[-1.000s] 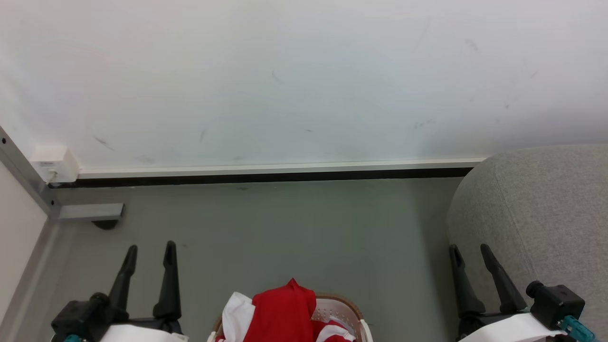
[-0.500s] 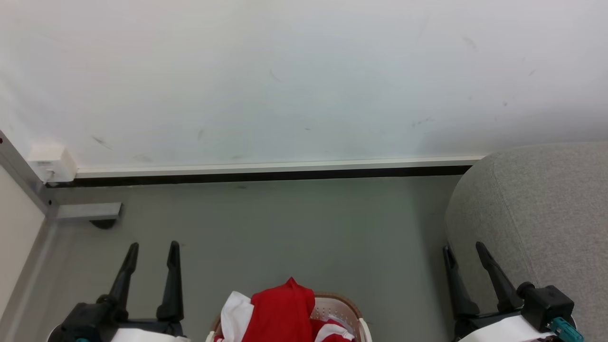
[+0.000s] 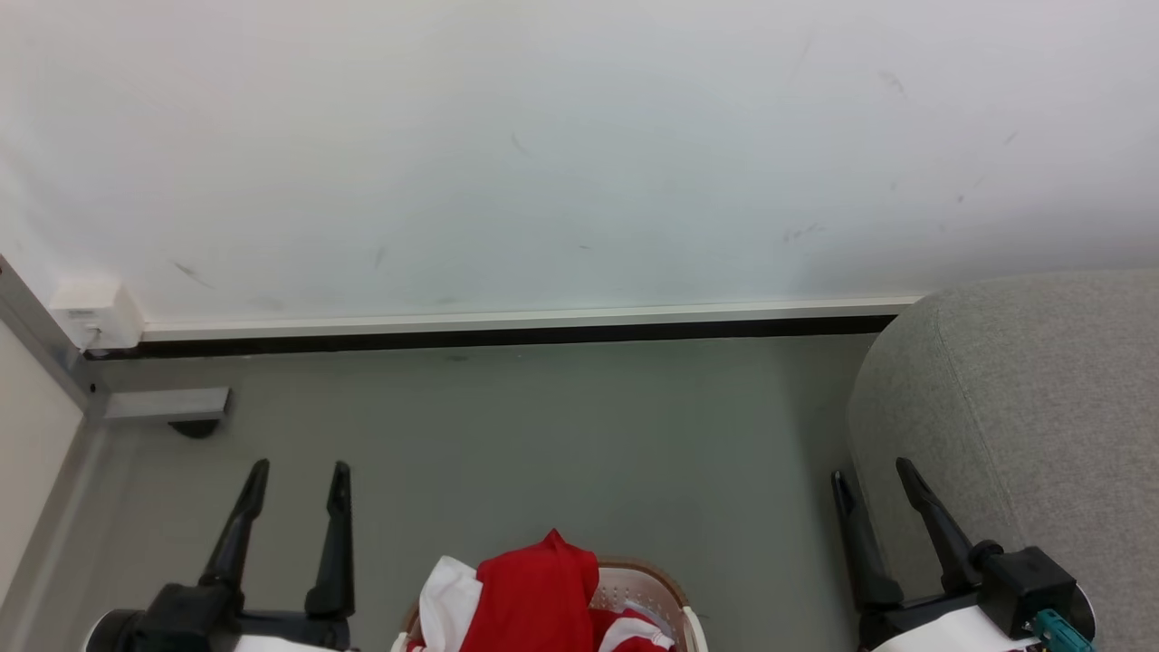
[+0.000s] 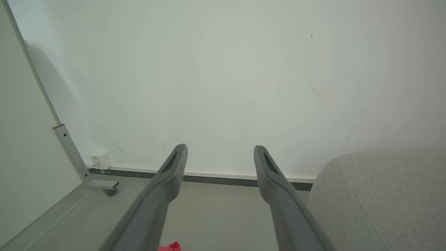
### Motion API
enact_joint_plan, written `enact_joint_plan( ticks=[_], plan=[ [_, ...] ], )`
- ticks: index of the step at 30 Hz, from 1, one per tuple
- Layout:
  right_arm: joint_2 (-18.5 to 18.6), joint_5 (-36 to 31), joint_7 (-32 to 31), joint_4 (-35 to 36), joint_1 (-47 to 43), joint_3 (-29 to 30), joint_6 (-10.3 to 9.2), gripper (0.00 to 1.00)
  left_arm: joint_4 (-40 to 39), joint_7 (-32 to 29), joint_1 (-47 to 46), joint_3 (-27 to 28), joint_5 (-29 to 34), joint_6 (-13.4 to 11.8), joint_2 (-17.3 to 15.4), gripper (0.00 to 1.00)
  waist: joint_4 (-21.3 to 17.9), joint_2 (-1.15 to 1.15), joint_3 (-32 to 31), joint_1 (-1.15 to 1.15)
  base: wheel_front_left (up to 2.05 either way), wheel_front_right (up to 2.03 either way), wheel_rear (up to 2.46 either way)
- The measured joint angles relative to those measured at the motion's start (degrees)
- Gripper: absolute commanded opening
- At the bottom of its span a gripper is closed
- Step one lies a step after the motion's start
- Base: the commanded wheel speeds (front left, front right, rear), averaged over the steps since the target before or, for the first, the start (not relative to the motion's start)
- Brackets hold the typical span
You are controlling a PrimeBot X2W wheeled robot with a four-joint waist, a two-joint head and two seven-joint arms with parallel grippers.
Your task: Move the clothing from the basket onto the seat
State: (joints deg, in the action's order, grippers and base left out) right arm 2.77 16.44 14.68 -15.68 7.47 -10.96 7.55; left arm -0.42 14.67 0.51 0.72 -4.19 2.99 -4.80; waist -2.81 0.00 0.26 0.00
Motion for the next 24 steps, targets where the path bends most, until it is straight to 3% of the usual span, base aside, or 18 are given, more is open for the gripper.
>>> enact_joint_plan(
  ticks=[24],
  plan=[
    [0.01,-0.89,0.47,0.10,0.12,0.27,0.00,1.00,0.22,0.46,0.60,1.42,1.45,0.30,0.90,1.00,-0.74,0.00,0.61,0.00,0.00,0.00,0.00]
  ],
)
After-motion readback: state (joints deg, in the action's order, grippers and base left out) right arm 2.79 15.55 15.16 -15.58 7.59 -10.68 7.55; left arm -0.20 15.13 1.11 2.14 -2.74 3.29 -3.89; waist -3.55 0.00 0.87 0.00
